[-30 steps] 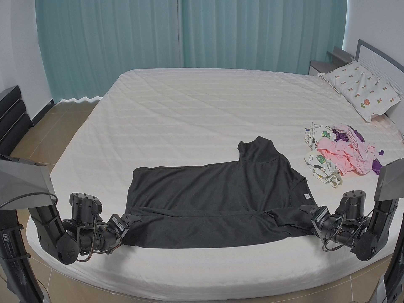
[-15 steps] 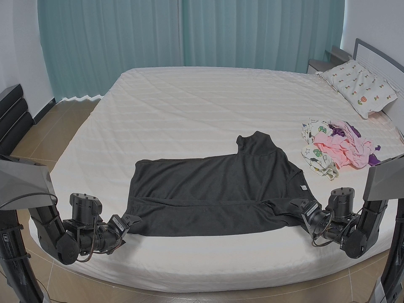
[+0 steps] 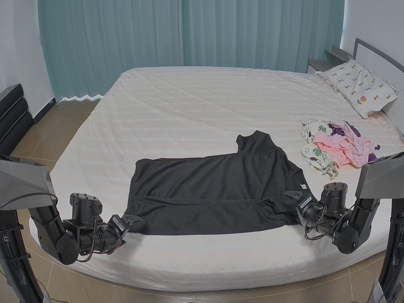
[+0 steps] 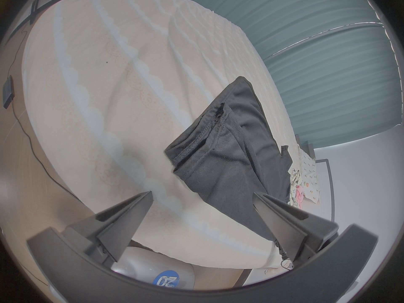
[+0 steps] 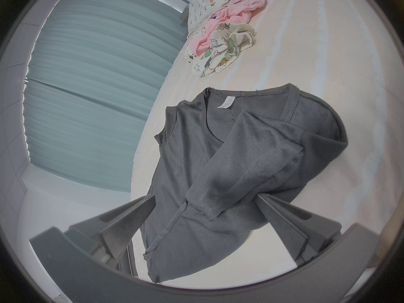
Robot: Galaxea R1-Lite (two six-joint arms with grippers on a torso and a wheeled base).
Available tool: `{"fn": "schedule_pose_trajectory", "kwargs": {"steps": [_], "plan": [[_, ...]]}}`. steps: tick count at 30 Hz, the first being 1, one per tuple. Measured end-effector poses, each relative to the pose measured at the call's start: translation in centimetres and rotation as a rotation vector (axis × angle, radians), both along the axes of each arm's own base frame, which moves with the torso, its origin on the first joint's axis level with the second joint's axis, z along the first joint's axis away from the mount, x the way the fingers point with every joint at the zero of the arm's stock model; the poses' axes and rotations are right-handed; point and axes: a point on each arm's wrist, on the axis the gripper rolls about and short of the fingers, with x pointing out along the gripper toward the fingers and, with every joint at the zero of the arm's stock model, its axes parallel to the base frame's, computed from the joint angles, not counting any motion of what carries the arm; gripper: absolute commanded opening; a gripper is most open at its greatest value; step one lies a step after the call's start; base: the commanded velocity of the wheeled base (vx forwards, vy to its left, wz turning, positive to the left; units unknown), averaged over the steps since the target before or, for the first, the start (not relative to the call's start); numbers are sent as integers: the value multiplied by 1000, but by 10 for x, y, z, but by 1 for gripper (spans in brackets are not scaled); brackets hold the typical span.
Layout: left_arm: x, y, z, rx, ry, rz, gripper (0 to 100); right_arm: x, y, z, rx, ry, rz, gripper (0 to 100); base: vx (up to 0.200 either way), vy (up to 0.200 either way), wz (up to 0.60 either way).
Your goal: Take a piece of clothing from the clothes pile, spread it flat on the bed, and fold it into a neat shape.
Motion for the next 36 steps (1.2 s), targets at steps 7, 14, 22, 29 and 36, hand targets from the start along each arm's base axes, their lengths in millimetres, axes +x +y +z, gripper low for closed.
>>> {"fn": "schedule_pose_trajectory", "kwargs": {"steps": [7, 14, 22, 29, 36], "plan": [[0, 0, 0, 0, 0, 2, 100, 8, 2, -4, -6, -12, -36, 100, 0, 0, 0], [0, 0, 0, 1, 0, 2, 100, 16, 4, -11, -8, -14, -42, 0, 0, 0, 0], [0, 0, 0, 2, 0, 3, 100, 6, 1, -10, -30, 10, -67, 0, 0, 0, 0], [0, 0, 0, 2, 0, 3, 100, -12, -4, -2, -47, 33, -57, 0, 0, 0, 0], [0, 0, 0, 2, 0, 3, 100, -24, -9, 8, -118, 14, 5, 0, 0, 0, 0]]}}
